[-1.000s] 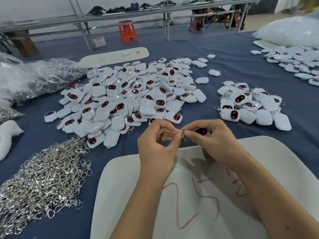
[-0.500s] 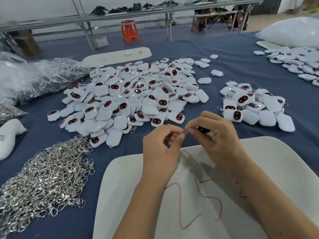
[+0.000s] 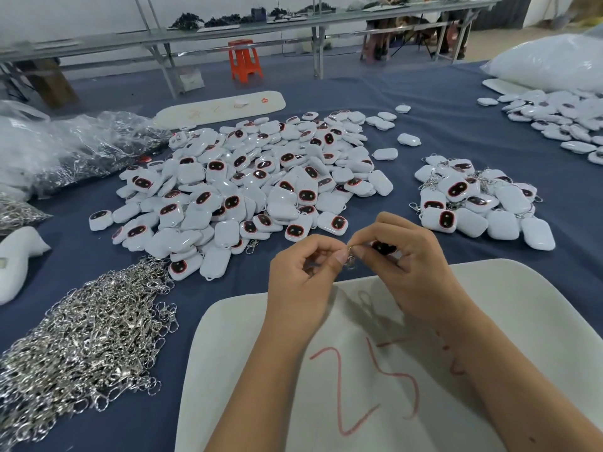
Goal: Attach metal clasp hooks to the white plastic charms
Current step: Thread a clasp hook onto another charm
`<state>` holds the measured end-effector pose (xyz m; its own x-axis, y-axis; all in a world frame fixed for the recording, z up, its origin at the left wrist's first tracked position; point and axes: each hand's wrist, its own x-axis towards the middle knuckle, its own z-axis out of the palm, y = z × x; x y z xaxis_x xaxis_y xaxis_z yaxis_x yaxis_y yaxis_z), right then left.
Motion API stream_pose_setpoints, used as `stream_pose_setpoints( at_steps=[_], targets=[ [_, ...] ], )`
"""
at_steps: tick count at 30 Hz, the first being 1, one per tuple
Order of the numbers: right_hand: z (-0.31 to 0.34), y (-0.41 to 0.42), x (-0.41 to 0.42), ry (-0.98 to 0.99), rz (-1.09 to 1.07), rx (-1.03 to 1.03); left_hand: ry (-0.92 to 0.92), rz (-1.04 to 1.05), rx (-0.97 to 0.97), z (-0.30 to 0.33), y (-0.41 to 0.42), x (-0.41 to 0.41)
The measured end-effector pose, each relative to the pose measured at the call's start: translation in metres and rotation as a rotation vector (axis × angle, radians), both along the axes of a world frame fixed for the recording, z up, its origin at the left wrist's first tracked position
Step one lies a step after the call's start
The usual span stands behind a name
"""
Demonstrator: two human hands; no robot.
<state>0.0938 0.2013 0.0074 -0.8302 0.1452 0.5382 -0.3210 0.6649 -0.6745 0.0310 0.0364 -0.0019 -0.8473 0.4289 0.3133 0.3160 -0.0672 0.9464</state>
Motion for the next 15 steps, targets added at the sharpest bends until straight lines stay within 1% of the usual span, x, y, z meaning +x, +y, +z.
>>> stream_pose_setpoints(
  at_steps=[8, 15],
  targets=[
    [-0.0028, -0.0007, -0.0013, 0.006, 0.008, -0.050, -0.069, -0.061, 0.030, -0.0015, 0.0022, 0.0000],
    [-0.0032, -0.0092, -0.0006, 0.011, 0.026, -0.246, -0.082, -0.029, 0.071, -0.0008, 0.0031, 0.0002]
  ],
)
